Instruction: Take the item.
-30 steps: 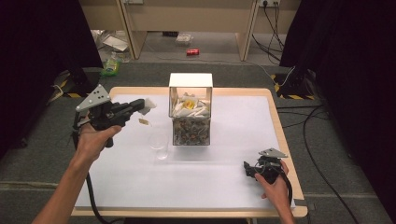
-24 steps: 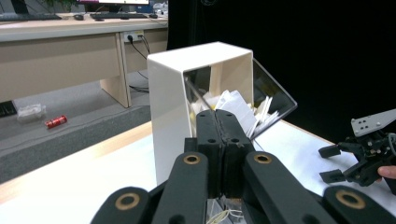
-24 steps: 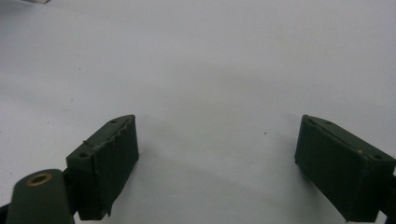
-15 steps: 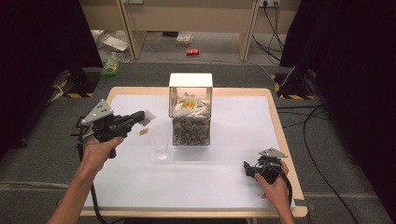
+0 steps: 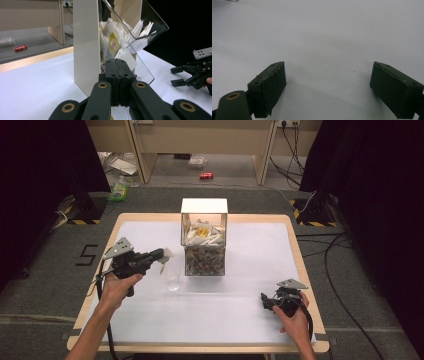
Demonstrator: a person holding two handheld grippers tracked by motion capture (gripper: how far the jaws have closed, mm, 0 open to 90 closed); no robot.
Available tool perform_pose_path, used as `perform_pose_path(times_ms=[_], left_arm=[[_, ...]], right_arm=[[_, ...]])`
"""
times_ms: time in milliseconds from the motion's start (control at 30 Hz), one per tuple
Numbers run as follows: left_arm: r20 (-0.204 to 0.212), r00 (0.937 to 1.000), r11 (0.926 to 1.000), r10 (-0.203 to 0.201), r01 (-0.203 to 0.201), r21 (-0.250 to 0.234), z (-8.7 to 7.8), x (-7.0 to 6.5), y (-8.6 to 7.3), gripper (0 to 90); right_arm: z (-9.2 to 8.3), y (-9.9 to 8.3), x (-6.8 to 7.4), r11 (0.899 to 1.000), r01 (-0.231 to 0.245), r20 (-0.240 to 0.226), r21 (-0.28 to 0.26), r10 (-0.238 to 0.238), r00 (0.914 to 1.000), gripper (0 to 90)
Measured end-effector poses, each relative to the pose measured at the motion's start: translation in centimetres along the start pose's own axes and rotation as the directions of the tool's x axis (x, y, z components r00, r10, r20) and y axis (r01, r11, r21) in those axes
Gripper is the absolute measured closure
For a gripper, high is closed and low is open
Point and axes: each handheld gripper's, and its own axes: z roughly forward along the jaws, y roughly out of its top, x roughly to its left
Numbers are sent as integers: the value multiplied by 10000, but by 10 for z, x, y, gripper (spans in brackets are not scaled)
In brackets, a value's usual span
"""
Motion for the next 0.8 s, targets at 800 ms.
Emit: perform_pose_path(times_ms=[800], left_arm=[[-87,9993,9969,-361,366,701,20,6,-33,883]], right_arm=[[0,0,0,10000,-2,1,3,2,10000,140]])
